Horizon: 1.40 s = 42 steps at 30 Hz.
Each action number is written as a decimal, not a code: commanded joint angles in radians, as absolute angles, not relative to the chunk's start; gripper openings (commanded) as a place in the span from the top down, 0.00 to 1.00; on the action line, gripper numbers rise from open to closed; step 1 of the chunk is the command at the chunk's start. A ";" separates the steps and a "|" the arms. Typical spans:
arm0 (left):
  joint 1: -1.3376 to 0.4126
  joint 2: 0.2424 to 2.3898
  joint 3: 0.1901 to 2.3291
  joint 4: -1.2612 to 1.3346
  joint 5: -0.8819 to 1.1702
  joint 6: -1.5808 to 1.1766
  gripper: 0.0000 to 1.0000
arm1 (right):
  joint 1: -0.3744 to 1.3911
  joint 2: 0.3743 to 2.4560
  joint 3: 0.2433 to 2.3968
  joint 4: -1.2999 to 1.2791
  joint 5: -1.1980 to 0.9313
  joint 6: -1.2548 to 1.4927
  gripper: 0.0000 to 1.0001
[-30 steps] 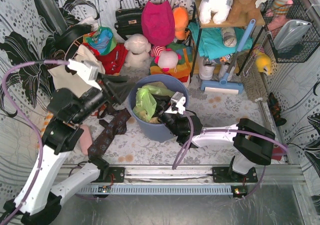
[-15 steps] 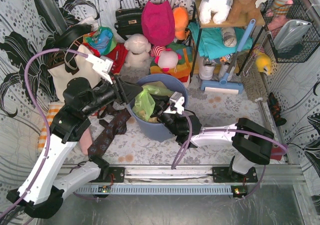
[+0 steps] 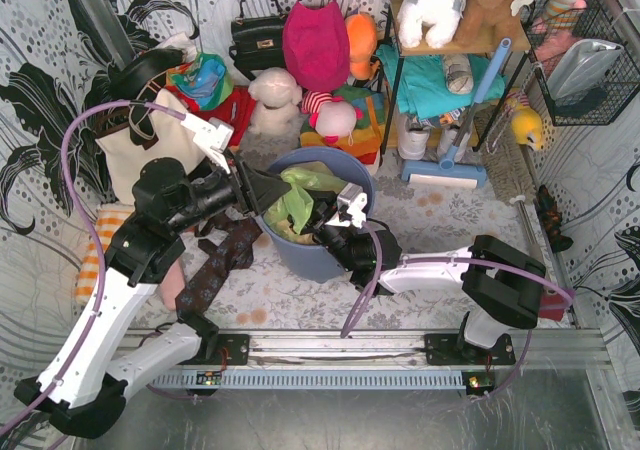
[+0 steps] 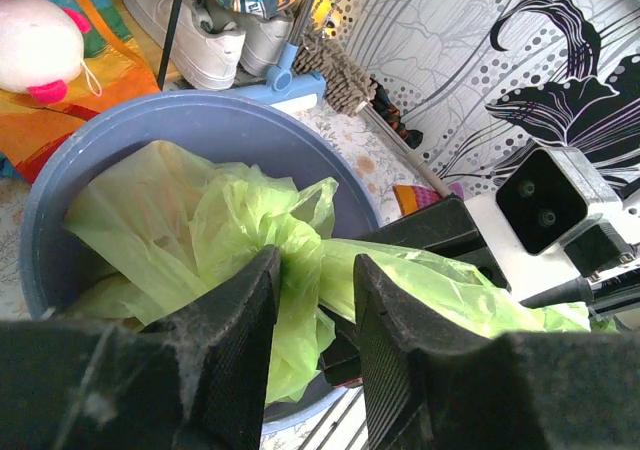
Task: Tie the trash bag
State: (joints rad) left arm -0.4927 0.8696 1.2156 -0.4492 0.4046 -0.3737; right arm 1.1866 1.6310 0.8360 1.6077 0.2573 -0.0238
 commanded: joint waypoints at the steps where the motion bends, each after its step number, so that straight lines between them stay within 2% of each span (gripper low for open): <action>1: -0.494 0.873 1.201 -0.413 0.444 -0.372 0.58 | 1.188 1.662 0.839 1.690 0.261 -0.028 1.00; 5: -0.495 0.887 1.202 -0.416 0.499 -0.376 0.82 | 1.188 1.661 0.842 1.696 0.261 -0.031 1.00; 8: -0.495 0.881 1.193 -0.416 0.537 -0.385 0.91 | 1.188 1.662 0.842 1.700 0.261 -0.034 1.00; 11: -0.495 0.878 1.176 -0.411 0.583 -0.402 0.96 | 1.189 1.661 0.846 1.700 0.261 -0.045 1.00; 17: -0.496 0.868 1.143 -0.407 0.632 -0.420 0.98 | 1.189 1.699 0.857 1.701 0.263 -0.074 1.00; 19: -0.495 0.865 1.149 -0.429 0.619 -0.411 0.96 | 1.188 1.703 0.862 1.701 0.253 -0.082 1.00; 21: -0.495 0.860 1.186 -0.504 0.558 -0.368 0.85 | 1.187 1.703 0.862 1.701 0.247 -0.086 1.00; 24: -0.495 0.855 1.278 -0.617 0.420 -0.322 0.60 | 1.188 1.701 0.858 1.701 0.247 -0.087 1.00; 27: -0.495 0.848 1.346 -0.645 0.333 -0.315 0.52 | 1.187 1.697 0.853 1.701 0.245 -0.084 1.00; 37: -0.495 0.832 1.320 -0.547 0.103 -0.462 0.49 | 1.187 1.692 0.851 1.701 0.236 -0.076 1.00; 42: -0.495 0.878 1.302 -0.560 0.100 -0.483 0.51 | 1.188 1.692 0.851 1.701 0.232 -0.074 1.00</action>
State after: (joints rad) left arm -0.4923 0.8421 1.3231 -0.5835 0.1528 -0.4438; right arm 1.1893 1.6627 0.8593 1.6089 0.2459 -0.0723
